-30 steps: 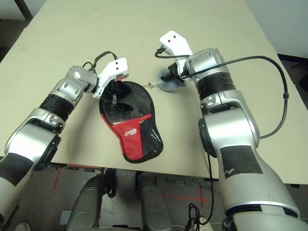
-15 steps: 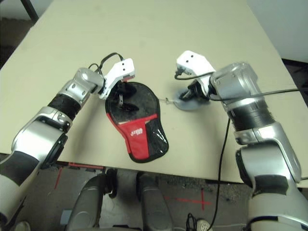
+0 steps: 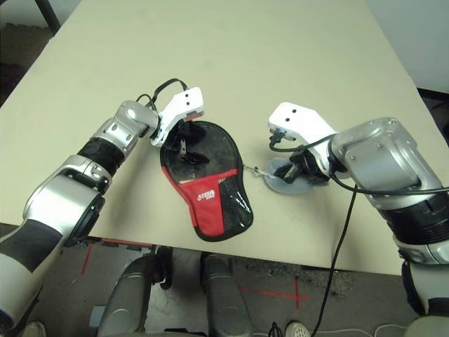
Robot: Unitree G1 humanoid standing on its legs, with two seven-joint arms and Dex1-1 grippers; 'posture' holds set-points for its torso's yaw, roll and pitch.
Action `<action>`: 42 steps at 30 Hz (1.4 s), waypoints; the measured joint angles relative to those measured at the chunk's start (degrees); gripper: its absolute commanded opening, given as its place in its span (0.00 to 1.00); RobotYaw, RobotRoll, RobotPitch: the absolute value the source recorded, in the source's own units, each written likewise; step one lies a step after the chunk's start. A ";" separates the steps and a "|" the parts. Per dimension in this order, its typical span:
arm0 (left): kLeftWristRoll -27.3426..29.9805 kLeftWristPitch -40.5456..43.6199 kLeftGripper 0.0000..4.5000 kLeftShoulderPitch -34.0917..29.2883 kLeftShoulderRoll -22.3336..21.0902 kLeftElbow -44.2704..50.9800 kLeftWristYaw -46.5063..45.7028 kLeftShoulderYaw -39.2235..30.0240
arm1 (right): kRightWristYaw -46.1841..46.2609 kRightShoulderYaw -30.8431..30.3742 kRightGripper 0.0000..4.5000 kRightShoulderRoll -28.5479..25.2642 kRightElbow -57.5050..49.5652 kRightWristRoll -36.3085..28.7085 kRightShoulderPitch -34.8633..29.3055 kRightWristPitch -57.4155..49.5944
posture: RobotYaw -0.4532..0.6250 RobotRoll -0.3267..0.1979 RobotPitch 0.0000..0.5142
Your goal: Store the ping-pong paddle in its case and zip it.
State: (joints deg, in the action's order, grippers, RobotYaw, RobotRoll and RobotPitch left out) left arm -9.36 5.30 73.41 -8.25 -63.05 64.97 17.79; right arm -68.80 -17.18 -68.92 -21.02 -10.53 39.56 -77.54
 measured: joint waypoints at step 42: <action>-0.50 8.84 1.00 -5.02 -3.12 17.46 17.29 6.01 | 14.09 -2.46 0.05 4.96 3.96 -8.46 4.78 -0.40 | 0.19 0.62 0.52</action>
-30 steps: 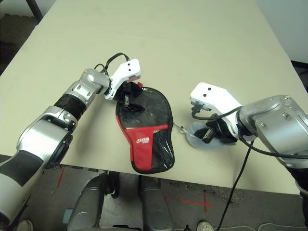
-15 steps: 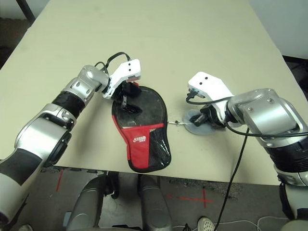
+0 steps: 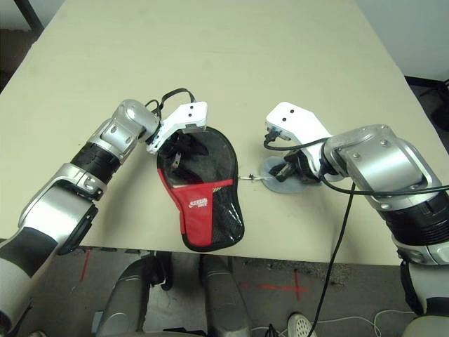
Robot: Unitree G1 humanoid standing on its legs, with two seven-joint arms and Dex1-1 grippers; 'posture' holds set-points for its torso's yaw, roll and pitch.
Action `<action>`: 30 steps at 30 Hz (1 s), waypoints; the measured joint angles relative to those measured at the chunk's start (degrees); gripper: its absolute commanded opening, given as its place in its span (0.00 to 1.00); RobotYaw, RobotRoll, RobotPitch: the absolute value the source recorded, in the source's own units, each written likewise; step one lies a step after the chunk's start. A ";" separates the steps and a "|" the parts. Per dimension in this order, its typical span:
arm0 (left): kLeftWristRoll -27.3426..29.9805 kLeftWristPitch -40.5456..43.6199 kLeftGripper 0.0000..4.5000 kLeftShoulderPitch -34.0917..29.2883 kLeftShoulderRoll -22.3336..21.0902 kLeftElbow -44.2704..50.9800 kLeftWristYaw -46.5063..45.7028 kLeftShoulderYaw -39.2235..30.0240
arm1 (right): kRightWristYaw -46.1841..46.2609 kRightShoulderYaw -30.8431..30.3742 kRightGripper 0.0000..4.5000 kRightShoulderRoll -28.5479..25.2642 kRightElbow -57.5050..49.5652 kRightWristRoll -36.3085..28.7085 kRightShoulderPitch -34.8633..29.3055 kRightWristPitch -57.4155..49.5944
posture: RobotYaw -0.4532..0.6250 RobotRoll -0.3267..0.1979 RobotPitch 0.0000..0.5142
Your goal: Store the ping-pong paddle in its case and zip it.
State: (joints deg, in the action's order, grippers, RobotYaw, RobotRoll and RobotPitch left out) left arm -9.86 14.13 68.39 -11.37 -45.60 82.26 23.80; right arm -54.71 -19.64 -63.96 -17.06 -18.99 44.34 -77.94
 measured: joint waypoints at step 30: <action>1.36 3.40 1.00 3.12 3.81 -7.94 -3.97 -4.06 | -1.75 12.67 0.50 -9.76 -11.87 -16.92 -11.65 -5.89 | 0.17 0.62 0.51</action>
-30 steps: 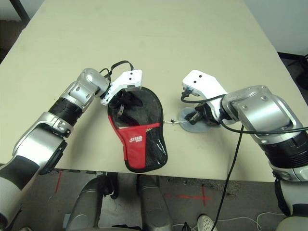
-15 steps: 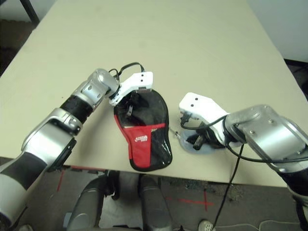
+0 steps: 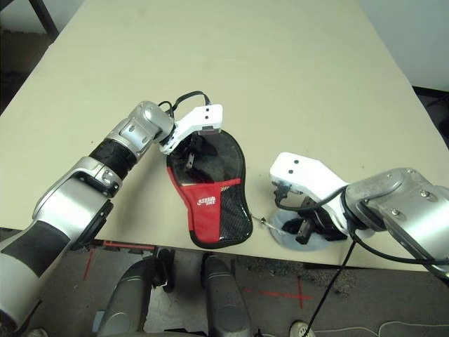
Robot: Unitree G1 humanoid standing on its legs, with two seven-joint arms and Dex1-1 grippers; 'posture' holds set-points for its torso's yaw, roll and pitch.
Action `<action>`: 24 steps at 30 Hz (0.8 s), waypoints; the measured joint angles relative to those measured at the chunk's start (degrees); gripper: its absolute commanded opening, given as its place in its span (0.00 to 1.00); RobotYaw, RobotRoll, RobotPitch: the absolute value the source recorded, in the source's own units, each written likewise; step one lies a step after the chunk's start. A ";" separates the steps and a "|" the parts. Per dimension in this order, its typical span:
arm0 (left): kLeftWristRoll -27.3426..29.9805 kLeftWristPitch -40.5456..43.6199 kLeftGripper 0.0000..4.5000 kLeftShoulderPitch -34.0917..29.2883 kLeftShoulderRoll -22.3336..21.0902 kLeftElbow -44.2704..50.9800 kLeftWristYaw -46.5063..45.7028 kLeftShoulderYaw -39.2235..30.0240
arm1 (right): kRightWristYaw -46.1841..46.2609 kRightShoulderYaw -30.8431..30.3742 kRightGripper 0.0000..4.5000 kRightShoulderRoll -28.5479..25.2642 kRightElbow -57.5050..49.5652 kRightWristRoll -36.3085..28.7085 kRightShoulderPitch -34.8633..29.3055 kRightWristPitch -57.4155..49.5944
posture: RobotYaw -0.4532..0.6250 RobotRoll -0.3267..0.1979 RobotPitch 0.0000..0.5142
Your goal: Store the ping-pong paddle in its case and zip it.
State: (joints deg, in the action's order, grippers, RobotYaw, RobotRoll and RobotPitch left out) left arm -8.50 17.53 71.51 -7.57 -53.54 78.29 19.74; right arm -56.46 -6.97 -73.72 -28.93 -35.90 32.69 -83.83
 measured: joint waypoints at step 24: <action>17.21 8.64 1.00 -23.73 -11.70 29.39 -37.43 -31.09 | 37.97 29.05 0.99 37.07 41.20 14.95 4.04 40.07 | 0.30 0.62 0.41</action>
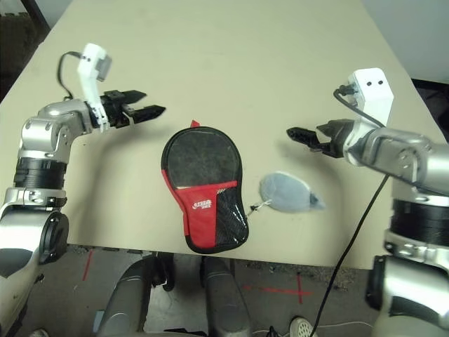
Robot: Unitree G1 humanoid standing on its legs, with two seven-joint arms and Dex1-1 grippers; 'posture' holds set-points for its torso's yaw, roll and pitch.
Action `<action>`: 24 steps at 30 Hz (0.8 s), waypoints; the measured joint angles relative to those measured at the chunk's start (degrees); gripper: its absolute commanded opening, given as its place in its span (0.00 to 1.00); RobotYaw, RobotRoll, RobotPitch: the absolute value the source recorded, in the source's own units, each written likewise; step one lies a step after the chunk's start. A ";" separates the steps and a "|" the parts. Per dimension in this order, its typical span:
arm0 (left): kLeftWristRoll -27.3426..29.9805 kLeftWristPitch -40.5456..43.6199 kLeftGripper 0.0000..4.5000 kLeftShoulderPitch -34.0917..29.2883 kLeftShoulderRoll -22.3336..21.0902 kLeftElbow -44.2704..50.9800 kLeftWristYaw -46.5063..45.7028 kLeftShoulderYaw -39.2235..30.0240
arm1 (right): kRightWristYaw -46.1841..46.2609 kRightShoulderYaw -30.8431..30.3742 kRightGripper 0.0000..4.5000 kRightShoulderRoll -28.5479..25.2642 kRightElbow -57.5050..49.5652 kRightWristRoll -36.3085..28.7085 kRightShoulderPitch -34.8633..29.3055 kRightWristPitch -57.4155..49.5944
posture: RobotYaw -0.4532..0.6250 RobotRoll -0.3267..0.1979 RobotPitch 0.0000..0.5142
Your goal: Store the ping-pong paddle in its case and zip it.
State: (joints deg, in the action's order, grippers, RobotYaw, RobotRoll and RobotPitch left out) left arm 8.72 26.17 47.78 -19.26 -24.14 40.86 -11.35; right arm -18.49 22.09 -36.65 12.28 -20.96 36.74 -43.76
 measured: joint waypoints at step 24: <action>-0.96 -33.18 1.00 -4.41 -2.52 -20.14 -20.53 -2.80 | 17.38 2.06 0.99 5.16 24.45 11.25 -6.41 43.07 | 0.26 0.62 0.47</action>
State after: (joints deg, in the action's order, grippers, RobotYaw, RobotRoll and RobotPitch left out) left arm 7.76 -7.02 43.37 -21.78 -44.28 20.33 -14.15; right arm -1.12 24.15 -31.50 36.73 -9.71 30.33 -0.69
